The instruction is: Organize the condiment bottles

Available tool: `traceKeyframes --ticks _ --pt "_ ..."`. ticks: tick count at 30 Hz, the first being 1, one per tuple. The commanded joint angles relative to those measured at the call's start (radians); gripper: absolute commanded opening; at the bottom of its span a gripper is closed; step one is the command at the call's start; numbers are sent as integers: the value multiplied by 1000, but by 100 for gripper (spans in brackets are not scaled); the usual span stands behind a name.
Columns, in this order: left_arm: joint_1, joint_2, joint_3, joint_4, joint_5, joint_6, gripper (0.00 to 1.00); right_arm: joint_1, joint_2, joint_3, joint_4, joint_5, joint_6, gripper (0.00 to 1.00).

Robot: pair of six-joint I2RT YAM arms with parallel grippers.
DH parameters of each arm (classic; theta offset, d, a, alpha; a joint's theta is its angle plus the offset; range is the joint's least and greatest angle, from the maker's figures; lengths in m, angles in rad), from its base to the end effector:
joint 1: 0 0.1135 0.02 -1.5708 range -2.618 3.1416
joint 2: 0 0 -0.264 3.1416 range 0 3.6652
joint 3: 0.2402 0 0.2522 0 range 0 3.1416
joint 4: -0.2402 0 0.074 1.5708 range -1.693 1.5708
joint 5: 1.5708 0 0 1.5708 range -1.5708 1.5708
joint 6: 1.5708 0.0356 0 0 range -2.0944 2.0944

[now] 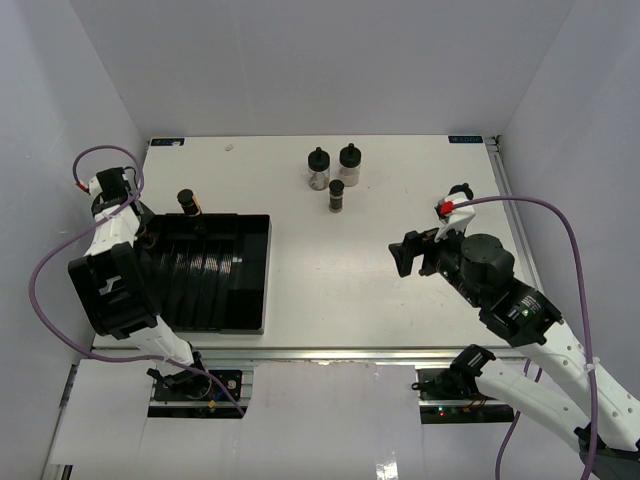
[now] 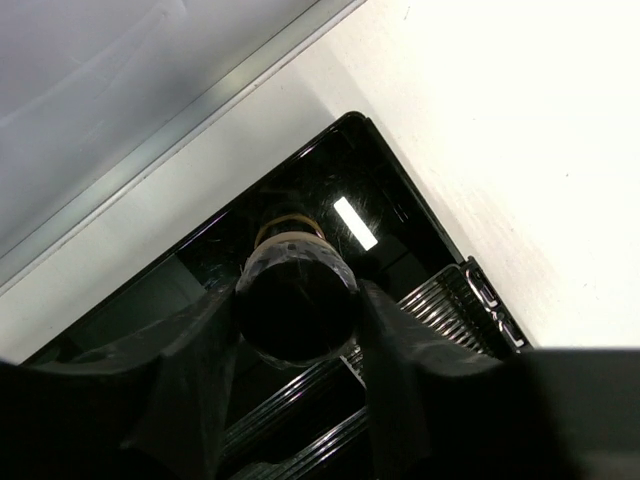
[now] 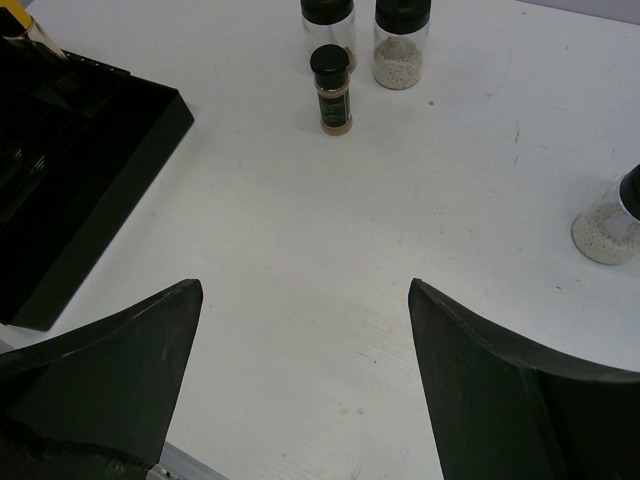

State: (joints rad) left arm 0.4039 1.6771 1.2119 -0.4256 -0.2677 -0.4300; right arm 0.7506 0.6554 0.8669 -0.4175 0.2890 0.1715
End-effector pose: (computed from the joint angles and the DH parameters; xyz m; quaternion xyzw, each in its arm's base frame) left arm 0.3291 0.1509 0.2355 -0.4191 0.8363 0.1215 0.3321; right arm 0.1118 0.0904 0.3624 -0.1322 0.7619 0.1776 0.6086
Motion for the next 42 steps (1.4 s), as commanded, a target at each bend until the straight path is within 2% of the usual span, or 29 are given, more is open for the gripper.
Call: traceKeyframes --ticks 1,10,14,16,20,23,27,28,31,36,39,42 --pt "3 0 35 -21 21 -7 66 3 10 13 28 12 -18 90" --pt "1 -106 70 -126 -25 -51 87 1 18 23 23 6 -9 90" --pt "2 -154 139 -186 -2 -42 90 1 18 38 -1 -4 -4 90" --pt "0 -197 193 -201 79 2 90 1 4 34 -4 -2 0 90" --pt "-23 -250 282 -218 338 53 92 1 -10 27 -6 -4 10 90" --pt "-107 -238 369 -257 394 68 98 2 -11 25 -7 -13 15 90" --pt "-401 -199 484 -286 350 110 98 1 -1 25 -7 -25 22 90" --pt "-484 -194 485 -271 342 112 98 1 2 26 -8 -22 23 90" --pt "-629 -188 448 -186 368 122 98 2 3 29 -10 -18 23 90" --pt "-803 -86 422 -106 341 151 98 2 -10 20 -1 -44 33 90" --pt "-905 16 473 -110 238 192 98 3 -14 14 -1 -38 31 90" --pt "-950 140 525 -103 210 215 98 1 -13 17 -5 -36 29 90"
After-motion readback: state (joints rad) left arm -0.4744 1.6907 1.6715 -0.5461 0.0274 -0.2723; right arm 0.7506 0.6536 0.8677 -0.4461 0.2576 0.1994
